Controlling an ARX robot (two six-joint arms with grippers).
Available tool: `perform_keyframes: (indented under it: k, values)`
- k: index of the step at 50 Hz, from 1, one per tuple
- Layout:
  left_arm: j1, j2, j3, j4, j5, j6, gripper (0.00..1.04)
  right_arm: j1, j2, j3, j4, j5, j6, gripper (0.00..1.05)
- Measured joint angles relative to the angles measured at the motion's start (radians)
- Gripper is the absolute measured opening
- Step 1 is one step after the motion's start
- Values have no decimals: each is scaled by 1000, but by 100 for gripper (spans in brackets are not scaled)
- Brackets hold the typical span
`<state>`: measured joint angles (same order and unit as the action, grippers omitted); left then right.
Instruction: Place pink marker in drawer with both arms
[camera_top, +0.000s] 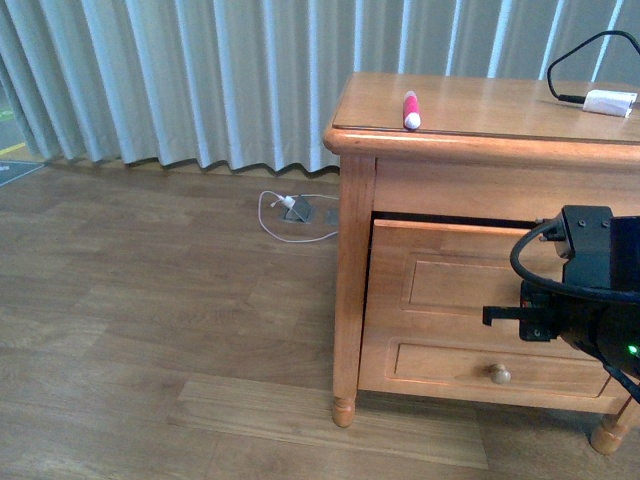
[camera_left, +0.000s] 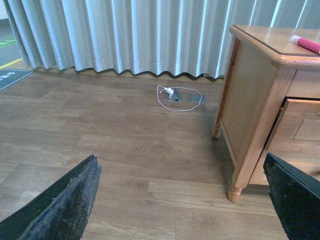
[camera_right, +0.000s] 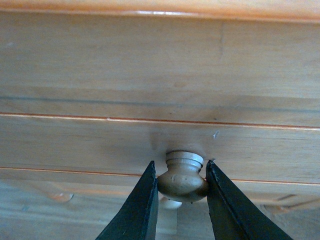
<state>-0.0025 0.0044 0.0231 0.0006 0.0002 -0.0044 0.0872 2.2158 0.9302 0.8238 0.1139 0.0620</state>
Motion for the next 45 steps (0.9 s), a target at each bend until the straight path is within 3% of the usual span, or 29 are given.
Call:
perform_keyframes:
  k: [22, 35, 42, 45]
  values:
    - [0, 0, 0, 0, 0, 0, 99, 11, -320, -525, 105, -116, 76, 22]
    - [0, 0, 0, 0, 0, 0, 99, 26, -568, -644, -39, -150, 109, 61]
    - [0, 0, 0, 0, 0, 0, 99, 58, -978, -680, -399, -229, 130, 95]
    - [0, 0, 0, 0, 0, 0, 99, 60, -1100, -679, -508, -249, 130, 98]
